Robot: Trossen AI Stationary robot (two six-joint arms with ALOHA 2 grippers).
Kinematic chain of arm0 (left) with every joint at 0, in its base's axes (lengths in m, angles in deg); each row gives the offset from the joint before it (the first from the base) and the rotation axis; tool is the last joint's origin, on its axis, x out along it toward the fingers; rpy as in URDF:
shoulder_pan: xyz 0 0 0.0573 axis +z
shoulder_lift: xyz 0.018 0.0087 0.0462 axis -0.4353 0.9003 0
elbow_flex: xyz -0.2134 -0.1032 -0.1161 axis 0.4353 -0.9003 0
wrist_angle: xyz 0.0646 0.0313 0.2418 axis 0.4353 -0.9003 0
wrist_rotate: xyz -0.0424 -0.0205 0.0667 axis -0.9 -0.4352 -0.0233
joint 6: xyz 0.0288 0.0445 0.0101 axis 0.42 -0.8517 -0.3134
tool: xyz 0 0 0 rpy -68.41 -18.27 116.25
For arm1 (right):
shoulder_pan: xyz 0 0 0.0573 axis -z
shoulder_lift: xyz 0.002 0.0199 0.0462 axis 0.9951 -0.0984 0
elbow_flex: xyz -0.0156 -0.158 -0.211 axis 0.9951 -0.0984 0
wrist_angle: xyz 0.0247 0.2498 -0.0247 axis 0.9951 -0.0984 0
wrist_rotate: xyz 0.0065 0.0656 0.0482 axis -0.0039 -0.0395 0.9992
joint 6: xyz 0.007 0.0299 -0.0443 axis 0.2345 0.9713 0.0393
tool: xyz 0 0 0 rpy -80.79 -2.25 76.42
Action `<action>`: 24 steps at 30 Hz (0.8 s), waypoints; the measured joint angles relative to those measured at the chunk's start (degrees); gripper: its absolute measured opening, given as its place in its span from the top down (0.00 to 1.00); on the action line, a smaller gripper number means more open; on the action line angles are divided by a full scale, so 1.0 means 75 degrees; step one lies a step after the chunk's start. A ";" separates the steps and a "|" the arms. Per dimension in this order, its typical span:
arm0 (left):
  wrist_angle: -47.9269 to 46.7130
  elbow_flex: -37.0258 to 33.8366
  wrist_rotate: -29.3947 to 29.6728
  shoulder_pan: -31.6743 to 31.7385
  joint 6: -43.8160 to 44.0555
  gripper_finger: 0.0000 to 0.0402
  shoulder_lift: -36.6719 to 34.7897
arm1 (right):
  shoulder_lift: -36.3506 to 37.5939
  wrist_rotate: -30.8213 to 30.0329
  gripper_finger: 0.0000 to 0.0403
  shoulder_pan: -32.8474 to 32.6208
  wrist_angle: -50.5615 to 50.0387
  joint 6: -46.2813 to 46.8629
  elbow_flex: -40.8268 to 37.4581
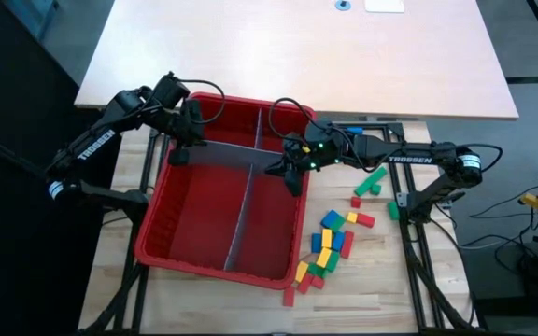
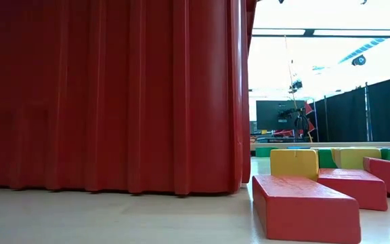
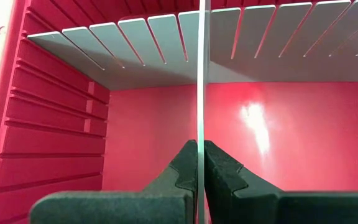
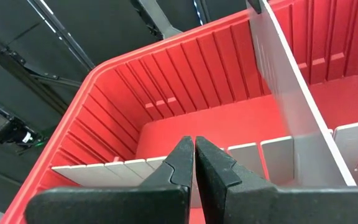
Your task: Sort blocks
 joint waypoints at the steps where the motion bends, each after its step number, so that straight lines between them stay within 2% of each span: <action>1: 0.0000 0.0000 0.0000 0.0000 0.0000 1.00 0.0000 | 0.0000 -0.0003 1.00 0.0000 0.0000 0.0000 0.0000; 8: 0.0011 0.0000 -0.0296 0.0009 0.0000 1.00 0.0040 | 0.0038 -0.0212 1.00 0.0017 -0.0043 -0.0004 0.0000; 19: -0.0073 -0.0002 -0.0276 0.0009 -0.0042 1.00 0.0046 | 0.0097 -0.0228 1.00 0.0052 -0.0120 0.0067 0.0000; 24: -0.0091 0.0000 -0.0178 0.0000 -0.0036 1.00 -0.0025 | 0.0451 -0.0652 1.00 0.0143 -0.0102 0.0008 0.0000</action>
